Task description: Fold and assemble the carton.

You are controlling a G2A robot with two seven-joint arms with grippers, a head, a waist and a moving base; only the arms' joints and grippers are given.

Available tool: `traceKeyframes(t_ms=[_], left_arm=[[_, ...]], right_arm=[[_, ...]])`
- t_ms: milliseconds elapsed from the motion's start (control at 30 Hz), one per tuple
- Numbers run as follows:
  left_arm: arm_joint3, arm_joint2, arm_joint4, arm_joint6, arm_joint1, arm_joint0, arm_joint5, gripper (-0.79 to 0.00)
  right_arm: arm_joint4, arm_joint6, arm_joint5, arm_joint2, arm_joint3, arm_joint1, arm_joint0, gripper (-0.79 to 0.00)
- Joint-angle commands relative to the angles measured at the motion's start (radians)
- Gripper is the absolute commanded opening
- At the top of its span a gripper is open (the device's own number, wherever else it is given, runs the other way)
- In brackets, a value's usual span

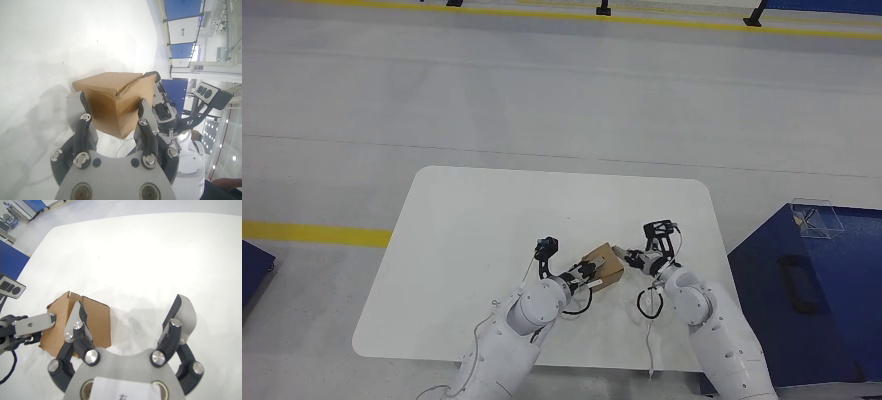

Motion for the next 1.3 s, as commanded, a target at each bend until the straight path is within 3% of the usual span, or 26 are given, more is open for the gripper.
traceKeyframes(t_ms=[0,233,433,600,1267], left_arm=[[-0.002,0.0,-0.001,-0.001,0.001,0.001,0.0,-0.292],[-0.005,0.003,-0.003,0.0,0.002,0.002,0.007,-0.286],[0.009,0.011,-0.002,0.002,0.0,-0.008,0.029,-0.265],[0.021,0.014,-0.011,0.006,-0.002,-0.016,0.032,-0.249],[0.013,0.011,-0.024,0.017,0.002,-0.01,0.025,-0.237]], right_arm=[[0.007,0.013,-0.011,-0.001,0.002,0.001,0.002,0.0],[0.042,0.037,-0.034,0.001,0.03,0.005,0.02,0.0],[0.02,-0.055,0.039,0.021,0.011,0.009,0.008,0.0],[0.016,-0.06,-0.032,0.019,-0.039,0.016,-0.031,0.0],[0.008,-0.05,-0.059,0.004,-0.079,0.027,-0.058,0.0]])
